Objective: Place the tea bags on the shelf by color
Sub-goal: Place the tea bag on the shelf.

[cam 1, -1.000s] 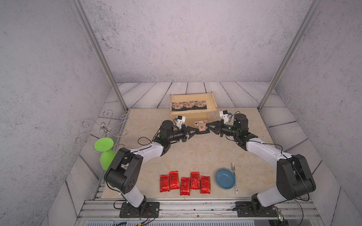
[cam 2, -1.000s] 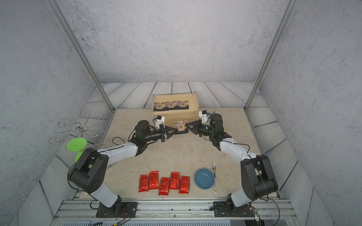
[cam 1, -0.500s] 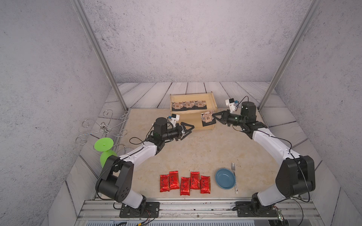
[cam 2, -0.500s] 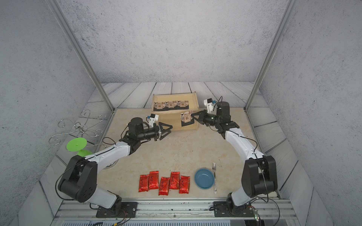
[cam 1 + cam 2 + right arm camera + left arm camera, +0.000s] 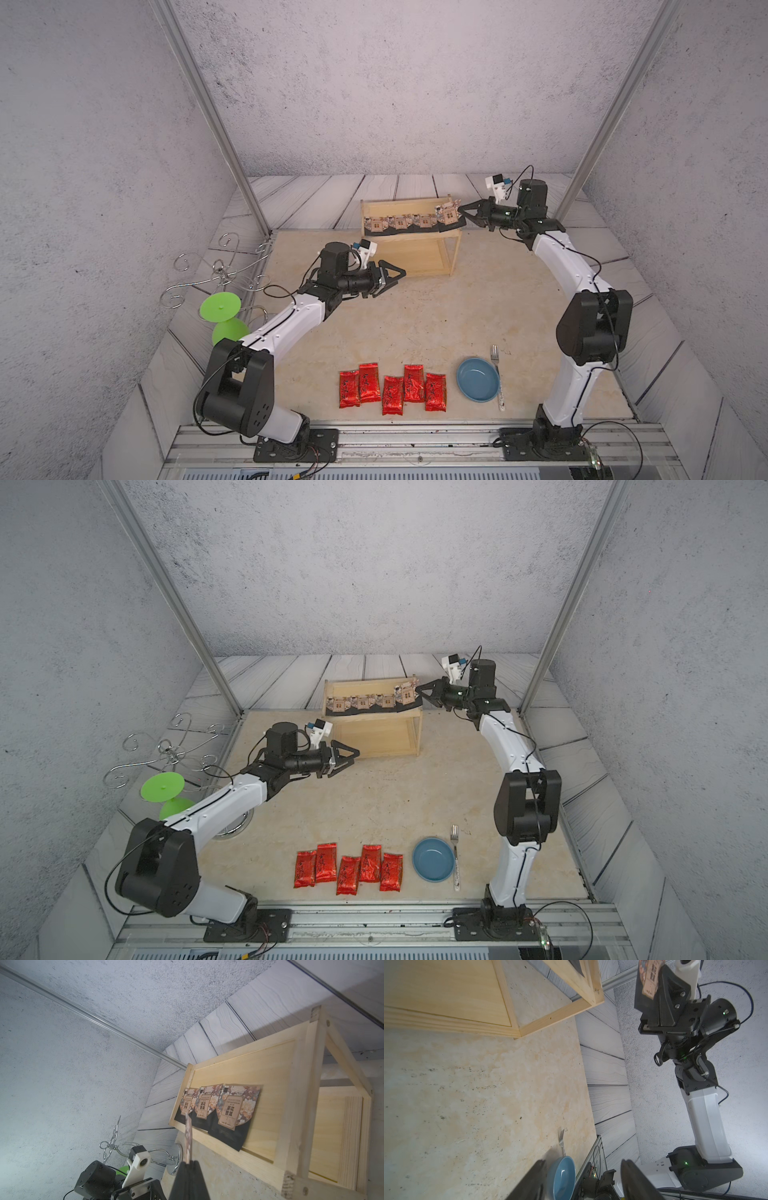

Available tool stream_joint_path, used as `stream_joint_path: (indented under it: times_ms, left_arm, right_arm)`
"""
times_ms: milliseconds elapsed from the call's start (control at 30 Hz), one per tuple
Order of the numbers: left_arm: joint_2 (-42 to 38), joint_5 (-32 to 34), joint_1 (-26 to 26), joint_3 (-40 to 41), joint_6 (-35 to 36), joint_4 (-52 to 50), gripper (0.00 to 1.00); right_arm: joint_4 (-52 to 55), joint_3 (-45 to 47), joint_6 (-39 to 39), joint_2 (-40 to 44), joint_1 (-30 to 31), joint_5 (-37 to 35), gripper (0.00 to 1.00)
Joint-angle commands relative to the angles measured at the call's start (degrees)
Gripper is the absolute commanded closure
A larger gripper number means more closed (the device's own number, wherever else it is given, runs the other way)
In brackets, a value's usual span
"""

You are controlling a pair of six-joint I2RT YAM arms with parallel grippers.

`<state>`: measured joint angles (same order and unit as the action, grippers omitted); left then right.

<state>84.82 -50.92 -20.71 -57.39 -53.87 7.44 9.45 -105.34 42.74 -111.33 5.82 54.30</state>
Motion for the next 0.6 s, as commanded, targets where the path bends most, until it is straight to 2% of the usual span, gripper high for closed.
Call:
stream_joint_path:
  times_ms: [0,200,567]
  left_arm:
    - [1.50,-1.55,1.17,-1.01,2.54,-1.60,0.39]
    - [2.16,-1.38,1.99,-1.01,2.80,-1.23,0.39]
    - [3.90,-1.81,2.43,-1.41,2.93,-1.17,0.39]
  right_arm:
    - [2.20,-5.57,-1.33,-2.76,-0.14,-0.51,1.00]
    - [7.38,-11.32,-2.78,-7.37,-0.13,-3.32,1.00]
    - [9.01,-15.47,-1.97,-11.77,0.06,-4.76,1.00]
